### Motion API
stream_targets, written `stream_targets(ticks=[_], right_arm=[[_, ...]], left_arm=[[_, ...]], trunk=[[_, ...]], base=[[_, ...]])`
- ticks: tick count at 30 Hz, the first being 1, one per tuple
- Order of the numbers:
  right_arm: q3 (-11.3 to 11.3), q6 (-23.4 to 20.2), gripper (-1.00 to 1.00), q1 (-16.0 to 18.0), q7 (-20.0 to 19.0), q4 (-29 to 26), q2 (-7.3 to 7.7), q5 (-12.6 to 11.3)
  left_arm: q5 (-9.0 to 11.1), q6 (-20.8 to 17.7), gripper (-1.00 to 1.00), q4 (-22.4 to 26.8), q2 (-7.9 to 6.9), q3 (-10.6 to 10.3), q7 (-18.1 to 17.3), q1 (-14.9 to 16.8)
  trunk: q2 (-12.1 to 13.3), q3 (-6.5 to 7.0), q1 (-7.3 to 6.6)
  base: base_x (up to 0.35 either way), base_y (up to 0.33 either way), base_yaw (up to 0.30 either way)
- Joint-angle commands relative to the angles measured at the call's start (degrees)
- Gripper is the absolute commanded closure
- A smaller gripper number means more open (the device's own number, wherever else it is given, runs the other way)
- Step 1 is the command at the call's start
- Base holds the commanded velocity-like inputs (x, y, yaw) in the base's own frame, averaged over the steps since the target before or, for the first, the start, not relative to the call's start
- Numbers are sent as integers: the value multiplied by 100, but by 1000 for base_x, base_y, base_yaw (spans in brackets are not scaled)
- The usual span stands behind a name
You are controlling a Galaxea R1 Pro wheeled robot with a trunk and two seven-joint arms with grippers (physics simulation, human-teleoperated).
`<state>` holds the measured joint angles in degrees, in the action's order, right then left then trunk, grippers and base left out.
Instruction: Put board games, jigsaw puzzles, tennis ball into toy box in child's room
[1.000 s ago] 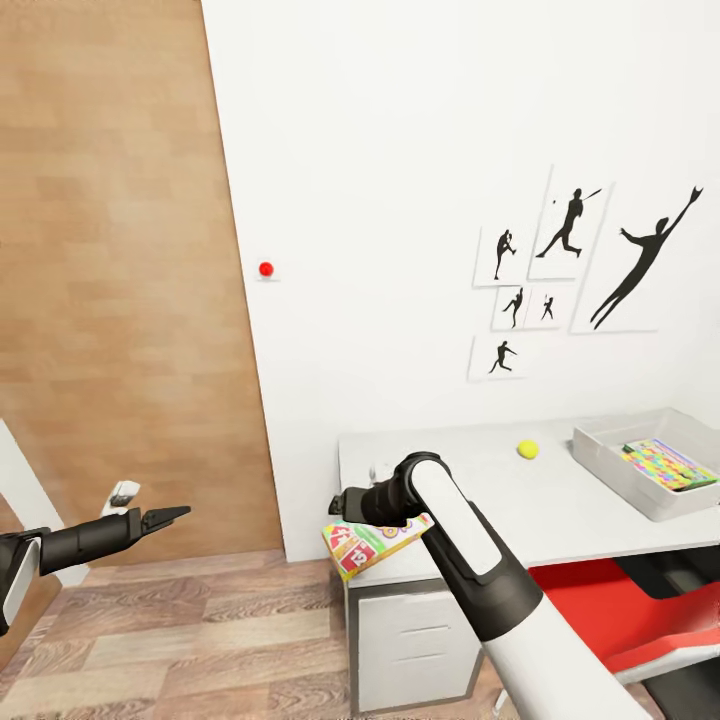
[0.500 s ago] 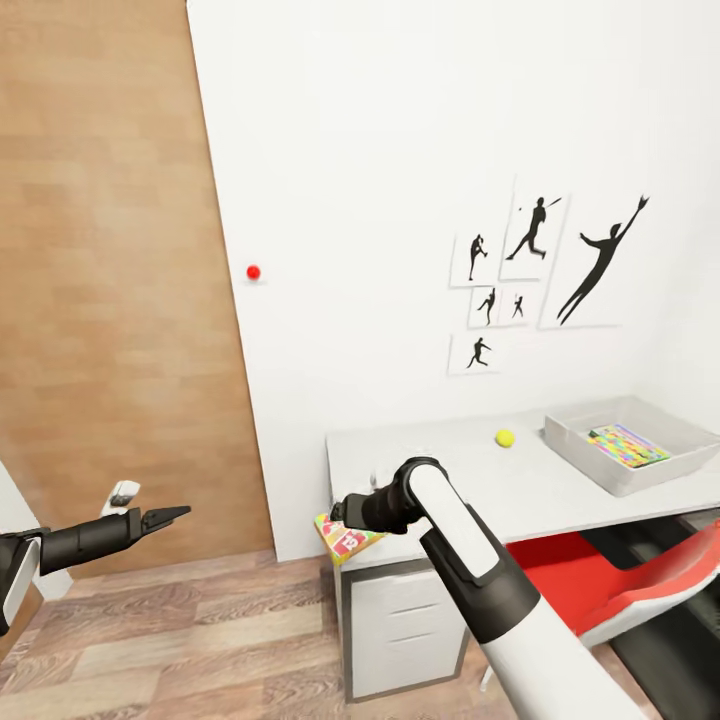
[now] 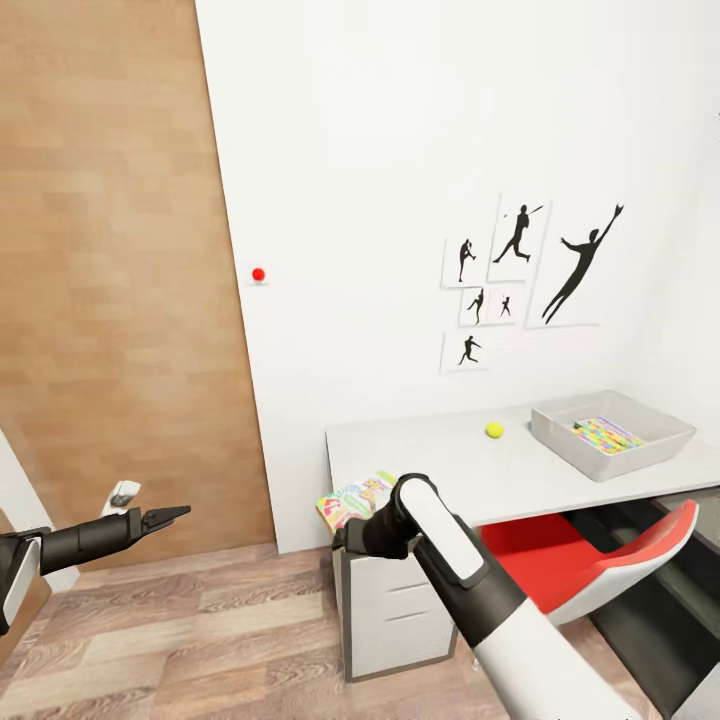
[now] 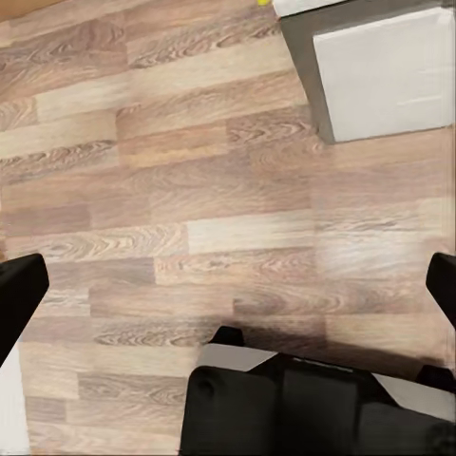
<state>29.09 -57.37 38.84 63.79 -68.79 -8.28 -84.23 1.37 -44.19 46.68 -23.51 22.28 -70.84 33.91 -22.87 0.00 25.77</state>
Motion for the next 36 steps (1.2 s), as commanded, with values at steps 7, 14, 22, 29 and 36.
stream_targets(ticks=[7, 14, 22, 29, 36], right_arm=[[242, 147, -100, -102, -47, 1739, -8, -19], [442, 978, -100, -162, -784, 2532, 73, 217], [510, 2249, -100, -374, -2413, 2860, 127, 2012], [496, 2648, -100, -545, -3925, 3242, 295, 2591], [493, 2744, -100, -560, -4210, 3340, 352, 2649]], left_arm=[[13, -61, -100, -1, -1, 4, -7, 2], [13, -62, -100, -1, 2, 4, 3, 2], [13, -62, -100, -3, -4, 15, 9, 2], [14, -63, -100, -2, -4, 18, 13, 2], [17, -62, -100, -2, -4, 13, 26, 2]], trunk=[[-5, -1, 2], [-5, -1, 2], [-5, -1, 2], [-5, -1, 2], [-5, -1, 2]], base=[[-9, 0, 0], [0, 0, 0], [0, 0, 0], [0, 0, 0], [0, 0, 0]])
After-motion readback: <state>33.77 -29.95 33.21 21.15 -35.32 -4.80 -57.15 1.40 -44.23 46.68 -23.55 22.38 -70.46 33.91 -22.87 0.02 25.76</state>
